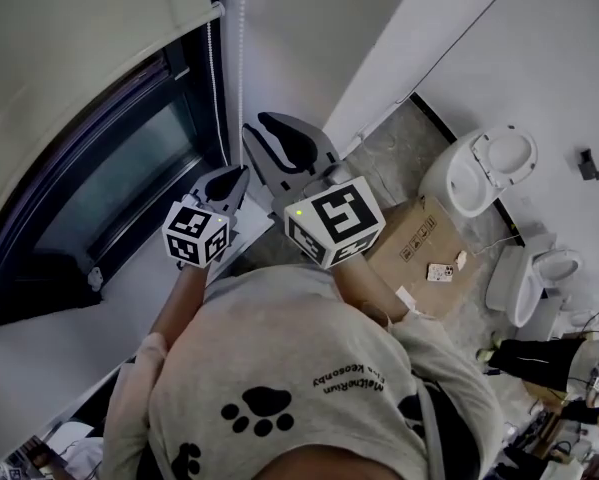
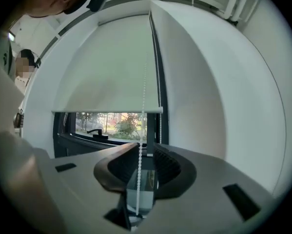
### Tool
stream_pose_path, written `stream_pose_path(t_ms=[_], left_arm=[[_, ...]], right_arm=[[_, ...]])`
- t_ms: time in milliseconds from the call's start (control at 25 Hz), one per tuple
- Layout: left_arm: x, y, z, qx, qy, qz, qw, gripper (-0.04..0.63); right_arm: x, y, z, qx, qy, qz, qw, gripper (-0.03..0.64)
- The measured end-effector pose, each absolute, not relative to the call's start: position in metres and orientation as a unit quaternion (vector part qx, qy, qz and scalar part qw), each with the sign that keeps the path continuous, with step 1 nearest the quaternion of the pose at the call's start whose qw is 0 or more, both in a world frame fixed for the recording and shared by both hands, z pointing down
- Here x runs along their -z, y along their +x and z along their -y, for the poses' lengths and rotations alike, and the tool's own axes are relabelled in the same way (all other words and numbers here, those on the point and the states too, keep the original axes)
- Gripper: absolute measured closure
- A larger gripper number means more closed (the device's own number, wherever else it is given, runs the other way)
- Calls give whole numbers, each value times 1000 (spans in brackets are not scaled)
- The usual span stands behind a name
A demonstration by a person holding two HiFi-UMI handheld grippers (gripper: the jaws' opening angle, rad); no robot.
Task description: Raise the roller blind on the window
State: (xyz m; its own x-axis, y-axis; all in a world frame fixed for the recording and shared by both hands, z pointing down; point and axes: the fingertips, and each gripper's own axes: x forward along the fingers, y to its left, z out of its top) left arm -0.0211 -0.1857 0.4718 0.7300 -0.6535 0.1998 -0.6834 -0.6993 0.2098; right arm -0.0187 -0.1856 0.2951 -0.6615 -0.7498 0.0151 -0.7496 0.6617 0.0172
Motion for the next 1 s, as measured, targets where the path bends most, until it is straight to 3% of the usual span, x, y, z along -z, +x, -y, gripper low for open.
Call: stream_pose_path(t_ms=[240,520,1000], left_arm=[[-475,-21,187,-59,920,361,137,588],[-476,-21,188,-62,920,362,136,588],[-503,-16,184,-67,915,373,136,588]], right_arm=[[-262,-39,197,39,396,917,15,522],[-254,-40,203,38,397,917,20,601],[-283,-34,203,23,406,913,24,606]])
